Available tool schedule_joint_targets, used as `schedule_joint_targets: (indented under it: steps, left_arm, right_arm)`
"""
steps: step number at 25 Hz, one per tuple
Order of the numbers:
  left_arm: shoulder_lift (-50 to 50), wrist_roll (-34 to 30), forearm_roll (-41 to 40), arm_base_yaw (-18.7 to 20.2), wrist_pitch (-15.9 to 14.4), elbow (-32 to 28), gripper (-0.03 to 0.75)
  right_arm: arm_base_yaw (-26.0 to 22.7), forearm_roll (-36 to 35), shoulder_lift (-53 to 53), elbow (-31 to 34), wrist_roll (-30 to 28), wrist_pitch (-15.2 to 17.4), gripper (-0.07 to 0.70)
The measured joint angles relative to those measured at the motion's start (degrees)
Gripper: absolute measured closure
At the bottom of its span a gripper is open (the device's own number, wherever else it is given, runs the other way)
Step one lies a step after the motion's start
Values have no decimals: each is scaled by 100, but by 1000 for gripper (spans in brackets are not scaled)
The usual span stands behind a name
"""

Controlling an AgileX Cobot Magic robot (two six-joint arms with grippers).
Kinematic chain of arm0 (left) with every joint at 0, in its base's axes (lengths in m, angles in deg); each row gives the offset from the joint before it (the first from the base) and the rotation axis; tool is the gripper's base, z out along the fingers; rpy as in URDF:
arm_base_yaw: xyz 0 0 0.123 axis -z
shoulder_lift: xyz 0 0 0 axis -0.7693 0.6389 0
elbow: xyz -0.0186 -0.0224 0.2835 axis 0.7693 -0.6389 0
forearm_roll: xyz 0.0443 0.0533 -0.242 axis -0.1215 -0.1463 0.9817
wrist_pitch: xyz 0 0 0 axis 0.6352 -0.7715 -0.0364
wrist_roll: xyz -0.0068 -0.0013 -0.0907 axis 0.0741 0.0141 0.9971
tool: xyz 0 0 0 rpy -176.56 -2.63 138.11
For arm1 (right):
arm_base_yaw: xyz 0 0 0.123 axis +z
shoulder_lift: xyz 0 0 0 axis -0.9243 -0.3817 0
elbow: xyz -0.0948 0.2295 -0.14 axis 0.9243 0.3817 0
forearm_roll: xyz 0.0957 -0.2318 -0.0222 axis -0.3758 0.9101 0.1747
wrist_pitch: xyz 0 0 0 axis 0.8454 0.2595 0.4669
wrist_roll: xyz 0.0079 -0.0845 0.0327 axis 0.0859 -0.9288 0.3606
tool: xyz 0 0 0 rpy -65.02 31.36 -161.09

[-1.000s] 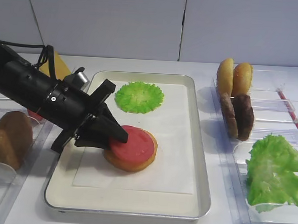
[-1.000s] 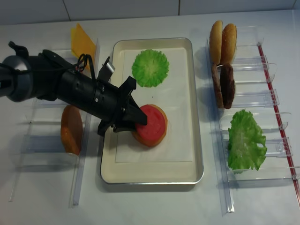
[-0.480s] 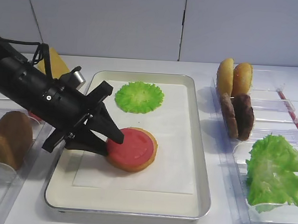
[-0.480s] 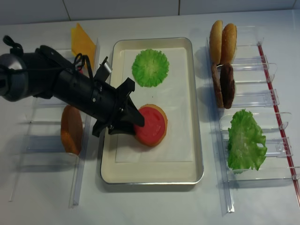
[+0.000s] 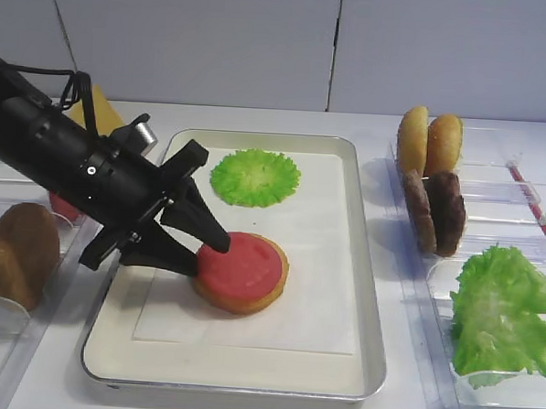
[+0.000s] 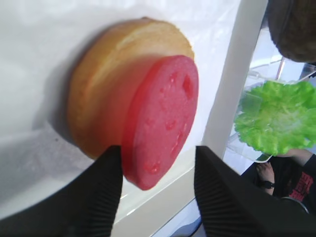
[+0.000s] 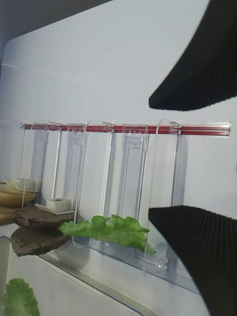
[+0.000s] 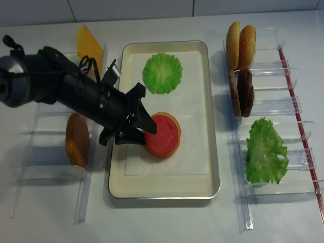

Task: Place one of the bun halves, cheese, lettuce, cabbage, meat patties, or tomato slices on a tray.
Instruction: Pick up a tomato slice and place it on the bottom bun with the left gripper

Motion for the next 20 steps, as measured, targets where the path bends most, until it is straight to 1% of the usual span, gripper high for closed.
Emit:
schedule_joint_targets:
  steps: [4,20]
  left_arm:
    - [0,51,-21,0,0,102,400]
    - [0,323,-470,0,-69,113,399]
  right_arm:
    - [0,0,0,0,0,0,188]
    - [0,0,0,0,-10,0,188]
